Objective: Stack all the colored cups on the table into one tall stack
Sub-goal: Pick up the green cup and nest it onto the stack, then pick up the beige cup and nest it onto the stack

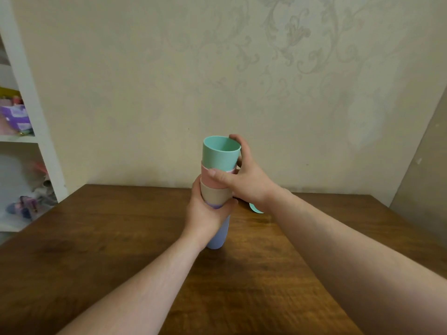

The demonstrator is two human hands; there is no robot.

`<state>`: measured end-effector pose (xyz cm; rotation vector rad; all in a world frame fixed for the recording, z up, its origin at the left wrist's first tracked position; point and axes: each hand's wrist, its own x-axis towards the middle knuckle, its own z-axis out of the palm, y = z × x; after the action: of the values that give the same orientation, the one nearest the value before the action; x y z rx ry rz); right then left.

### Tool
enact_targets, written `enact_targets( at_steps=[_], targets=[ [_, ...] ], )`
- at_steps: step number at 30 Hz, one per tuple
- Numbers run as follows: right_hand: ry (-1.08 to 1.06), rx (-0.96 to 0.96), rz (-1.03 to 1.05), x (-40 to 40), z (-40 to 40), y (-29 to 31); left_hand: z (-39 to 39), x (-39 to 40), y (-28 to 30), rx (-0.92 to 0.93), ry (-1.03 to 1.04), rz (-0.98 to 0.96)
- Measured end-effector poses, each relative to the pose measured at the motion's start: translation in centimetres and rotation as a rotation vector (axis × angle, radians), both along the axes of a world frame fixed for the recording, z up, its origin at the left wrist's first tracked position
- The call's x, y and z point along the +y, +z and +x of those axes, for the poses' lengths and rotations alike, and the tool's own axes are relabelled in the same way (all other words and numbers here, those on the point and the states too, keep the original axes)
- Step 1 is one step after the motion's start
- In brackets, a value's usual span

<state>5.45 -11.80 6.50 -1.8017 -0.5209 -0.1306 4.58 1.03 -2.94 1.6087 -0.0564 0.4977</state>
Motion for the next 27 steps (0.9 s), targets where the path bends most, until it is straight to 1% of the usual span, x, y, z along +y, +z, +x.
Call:
enact_targets(
  at_steps=[3, 5, 9, 10, 12, 13, 15, 17, 19, 21, 24, 27],
  targets=[
    [0.062, 0.033, -0.044, -1.8, 0.5, 0.1, 0.1, -0.5, -0.4, -0.005, 0.001, -0.001],
    [0.044, 0.021, -0.106, -3.8, 1.0, 0.3, 0.5, -1.0, -0.3, -0.001, -0.012, 0.008],
    [-0.215, 0.048, -0.231, -9.2, 3.3, -0.8, 1.4, -2.2, -0.3, -0.017, 0.001, 0.027],
    [-0.302, 0.050, -0.312, -10.5, 4.0, -1.5, 1.8, -2.6, -0.3, -0.021, 0.011, 0.033],
    [-0.469, 0.049, -0.563, -12.7, 5.5, -3.0, 2.4, -3.2, -0.4, -0.026, 0.015, 0.034],
    [-0.513, 0.077, -0.681, -13.4, 5.9, -3.9, 2.7, -3.4, -0.5, -0.024, 0.013, 0.036],
    [-0.487, 0.184, -0.845, -14.3, 6.7, -6.3, 3.1, -3.6, -0.6, -0.029, 0.012, 0.037],
    [-0.389, 0.282, -0.935, -14.5, 7.0, -8.9, 3.4, -3.7, -0.8, -0.039, 0.021, 0.045],
    [-0.373, 0.289, -0.912, -14.4, 7.0, -10.9, 3.5, -3.6, -0.9, -0.036, 0.030, 0.064],
    [-0.439, 0.230, -0.853, -14.1, 6.8, -11.9, 3.6, -3.5, -1.0, -0.031, 0.042, 0.075],
    [-0.523, 0.182, -0.814, -14.0, 5.9, -12.2, 3.7, -3.5, -1.0, -0.023, 0.052, 0.074],
    [-0.561, 0.136, -0.854, -14.4, 5.1, -11.6, 3.7, -3.4, -0.9, -0.021, 0.047, 0.079]
  ],
)
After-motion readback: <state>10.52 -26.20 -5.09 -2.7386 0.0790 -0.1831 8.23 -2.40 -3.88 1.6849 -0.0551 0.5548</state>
